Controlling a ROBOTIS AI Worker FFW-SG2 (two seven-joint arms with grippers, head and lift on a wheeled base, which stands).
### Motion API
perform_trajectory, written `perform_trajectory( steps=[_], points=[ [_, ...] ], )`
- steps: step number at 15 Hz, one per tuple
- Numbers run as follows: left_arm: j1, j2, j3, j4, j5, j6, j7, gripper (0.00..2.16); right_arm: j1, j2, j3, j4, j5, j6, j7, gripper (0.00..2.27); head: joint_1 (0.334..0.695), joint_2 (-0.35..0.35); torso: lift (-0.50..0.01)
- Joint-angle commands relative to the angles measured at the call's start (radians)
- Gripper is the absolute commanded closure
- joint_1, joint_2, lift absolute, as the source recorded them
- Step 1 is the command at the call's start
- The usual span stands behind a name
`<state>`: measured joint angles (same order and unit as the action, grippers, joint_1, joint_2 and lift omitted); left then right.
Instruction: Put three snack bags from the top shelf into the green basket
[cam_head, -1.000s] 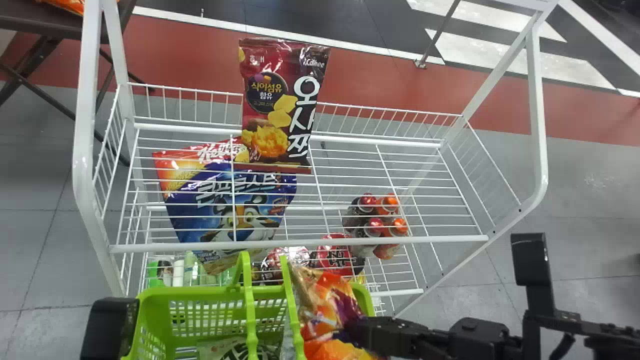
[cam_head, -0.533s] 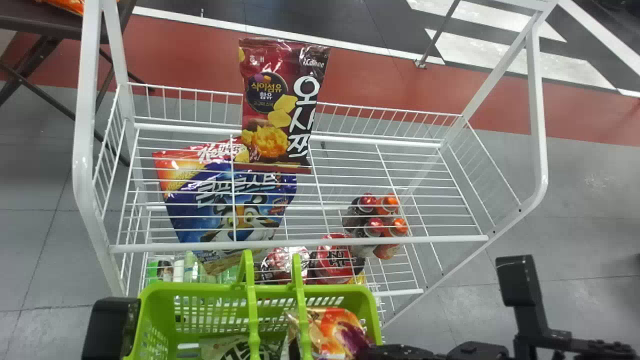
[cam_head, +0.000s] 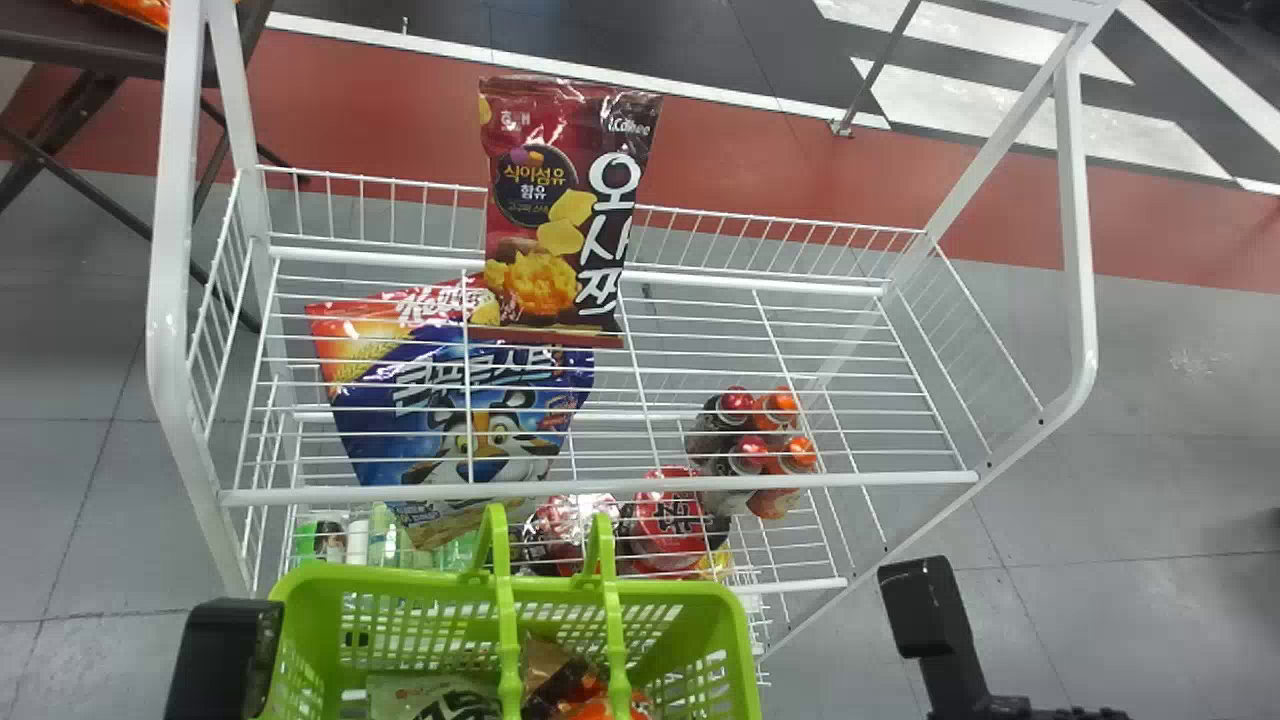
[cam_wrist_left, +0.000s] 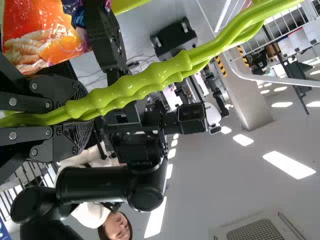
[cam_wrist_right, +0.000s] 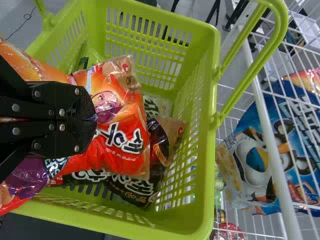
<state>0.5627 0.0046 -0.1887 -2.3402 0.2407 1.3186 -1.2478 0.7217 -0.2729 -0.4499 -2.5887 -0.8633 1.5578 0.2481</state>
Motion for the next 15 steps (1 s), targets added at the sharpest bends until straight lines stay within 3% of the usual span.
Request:
perform_trajectory(
  steps=[1, 4, 10, 13, 15],
  points=[
    [0.002, 0.0, 0.002, -0.001, 0.0, 0.0, -0.001, 1.63, 0.004, 0.0, -0.07, -0.021, -0.031, 0.014, 0.0, 0.0, 0.695, -0.35, -0.045],
    [0.002, 0.0, -0.002, 0.001, 0.0, 0.0, -0.001, 1.63, -0.001, 0.012, -0.187, -0.039, -0.128, 0.014, 0.002, 0.04, 0.695, -0.35, -0.045],
    [0.006, 0.0, -0.003, -0.004, -0.006, 0.0, 0.001, 1.63, -0.093, 0.061, -0.352, -0.057, -0.221, 0.014, 0.045, 0.05, 0.695, -0.35, -0.045],
    [0.006, 0.0, -0.008, -0.002, -0.009, -0.003, -0.001, 1.63, -0.094, 0.086, -0.319, -0.033, -0.062, 0.014, 0.188, 0.05, 0.695, -0.35, -0.045],
    [0.003, 0.0, -0.008, 0.006, -0.009, -0.006, -0.001, 1.63, -0.09, 0.095, -0.219, -0.013, 0.109, -0.264, 0.241, 0.05, 0.695, -0.35, -0.045]
  ],
)
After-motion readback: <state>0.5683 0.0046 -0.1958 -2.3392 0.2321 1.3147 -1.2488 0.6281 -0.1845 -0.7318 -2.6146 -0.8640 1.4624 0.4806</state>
